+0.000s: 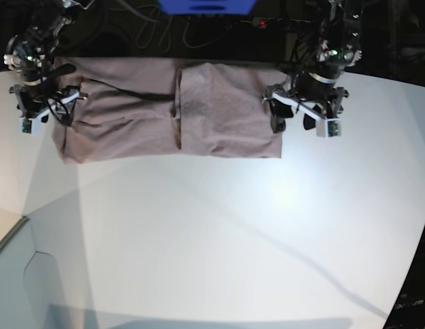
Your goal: Layout the t-shirt on the table in an organized manner, then fold the t-shirt properly
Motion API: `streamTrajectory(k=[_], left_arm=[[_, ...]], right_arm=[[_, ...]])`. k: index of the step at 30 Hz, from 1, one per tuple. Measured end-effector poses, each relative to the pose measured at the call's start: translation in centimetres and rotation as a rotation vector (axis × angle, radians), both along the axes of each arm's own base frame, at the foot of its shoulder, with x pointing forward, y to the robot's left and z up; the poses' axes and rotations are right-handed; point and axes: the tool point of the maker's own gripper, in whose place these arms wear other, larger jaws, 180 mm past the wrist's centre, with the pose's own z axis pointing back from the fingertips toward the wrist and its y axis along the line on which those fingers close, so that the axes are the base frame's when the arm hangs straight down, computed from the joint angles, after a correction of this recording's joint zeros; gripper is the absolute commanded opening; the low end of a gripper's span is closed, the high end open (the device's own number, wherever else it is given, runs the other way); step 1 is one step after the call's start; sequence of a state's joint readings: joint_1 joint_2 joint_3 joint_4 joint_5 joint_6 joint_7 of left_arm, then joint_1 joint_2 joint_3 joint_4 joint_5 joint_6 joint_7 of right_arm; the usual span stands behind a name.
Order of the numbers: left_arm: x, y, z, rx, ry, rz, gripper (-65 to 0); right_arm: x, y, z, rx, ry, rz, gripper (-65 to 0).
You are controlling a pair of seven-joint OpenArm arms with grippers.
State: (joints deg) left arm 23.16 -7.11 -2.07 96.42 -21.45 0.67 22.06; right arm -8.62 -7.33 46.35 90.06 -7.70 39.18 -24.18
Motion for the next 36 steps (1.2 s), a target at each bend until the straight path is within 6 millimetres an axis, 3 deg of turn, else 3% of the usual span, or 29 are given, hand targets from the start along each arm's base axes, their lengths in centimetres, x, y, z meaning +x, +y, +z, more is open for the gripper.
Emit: streamTrajectory(k=[5, 10, 17, 26, 36], left_arm=[[-0.1, 0.4, -0.2, 0.001, 0.007, 0.010, -23.7], [0.2, 2.9, 0.1, 0.027, -0.006, 0.071, -23.6], [-0.5, 2.7, -0.3, 0.025, 0.012, 0.066, -23.6], [-0.5, 2.7, -0.3, 0.026, 0.012, 0.066, -23.6], [-0.4, 2.8, -0.2, 0.027, 0.011, 0.065, -23.6]], right_arm=[[0.0, 0.6, -0.1, 0.013, -0.002, -0.003, -27.8], [-0.1, 0.7, -0.1, 0.013, -0.001, -0.003, -27.8], [-0.1, 0.8, -0.3, 0.019, 0.001, 0.001, -27.8], [-0.7, 1.8, -2.6, 0.076, 0.049, 0.001, -27.8], [-0.5, 1.7, -2.6, 0.079, 0.046, -0.004, -27.8]])
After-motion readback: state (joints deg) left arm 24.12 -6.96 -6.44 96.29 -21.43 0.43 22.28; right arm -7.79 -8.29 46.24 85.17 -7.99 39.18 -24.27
